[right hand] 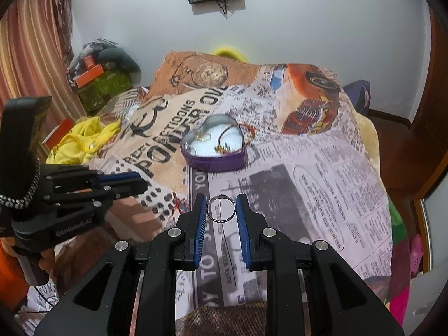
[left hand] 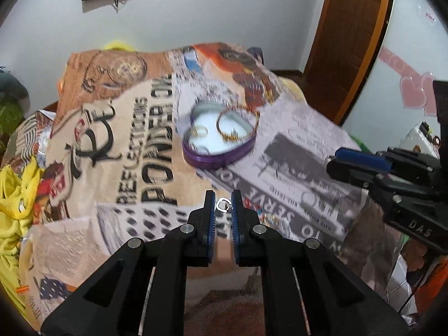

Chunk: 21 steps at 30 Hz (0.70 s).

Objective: Organize jewelry
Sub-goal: 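Carry both held rings up over the purple heart tin, then open both tools to drop the rings into the heart tin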

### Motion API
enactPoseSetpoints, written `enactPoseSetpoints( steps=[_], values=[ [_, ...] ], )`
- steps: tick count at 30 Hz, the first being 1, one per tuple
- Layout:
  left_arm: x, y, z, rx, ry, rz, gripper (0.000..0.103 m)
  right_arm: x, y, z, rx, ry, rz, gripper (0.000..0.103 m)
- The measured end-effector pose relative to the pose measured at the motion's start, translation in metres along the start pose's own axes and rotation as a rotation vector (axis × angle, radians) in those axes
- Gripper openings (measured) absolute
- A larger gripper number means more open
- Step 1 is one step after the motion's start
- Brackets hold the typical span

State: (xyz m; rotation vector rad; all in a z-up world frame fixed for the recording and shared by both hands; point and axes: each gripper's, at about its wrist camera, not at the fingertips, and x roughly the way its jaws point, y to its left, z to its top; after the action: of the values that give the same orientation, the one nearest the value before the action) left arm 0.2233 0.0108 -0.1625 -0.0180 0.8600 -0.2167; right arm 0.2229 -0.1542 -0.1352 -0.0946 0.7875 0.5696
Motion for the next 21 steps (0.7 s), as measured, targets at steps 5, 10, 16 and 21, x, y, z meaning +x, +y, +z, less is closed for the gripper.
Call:
enactPoseSetpoints(
  steps=[5,10,16,21],
  values=[
    [-0.011,0.002,0.015,0.001,-0.048,-0.001,0.009,-0.002,0.001,0.014,-0.002,-0.033,-0.001,0.020],
    [-0.012,0.005,0.030,0.001,-0.085,-0.005,0.009,-0.004,0.002,0.031,-0.008,-0.075,-0.005,0.020],
    [-0.006,0.011,0.044,-0.007,-0.109,-0.014,0.009,0.002,0.003,0.047,-0.015,-0.107,-0.003,0.020],
    [0.006,0.016,0.054,-0.011,-0.111,-0.012,0.009,0.013,0.005,0.058,-0.030,-0.120,-0.005,0.020]
  ],
)
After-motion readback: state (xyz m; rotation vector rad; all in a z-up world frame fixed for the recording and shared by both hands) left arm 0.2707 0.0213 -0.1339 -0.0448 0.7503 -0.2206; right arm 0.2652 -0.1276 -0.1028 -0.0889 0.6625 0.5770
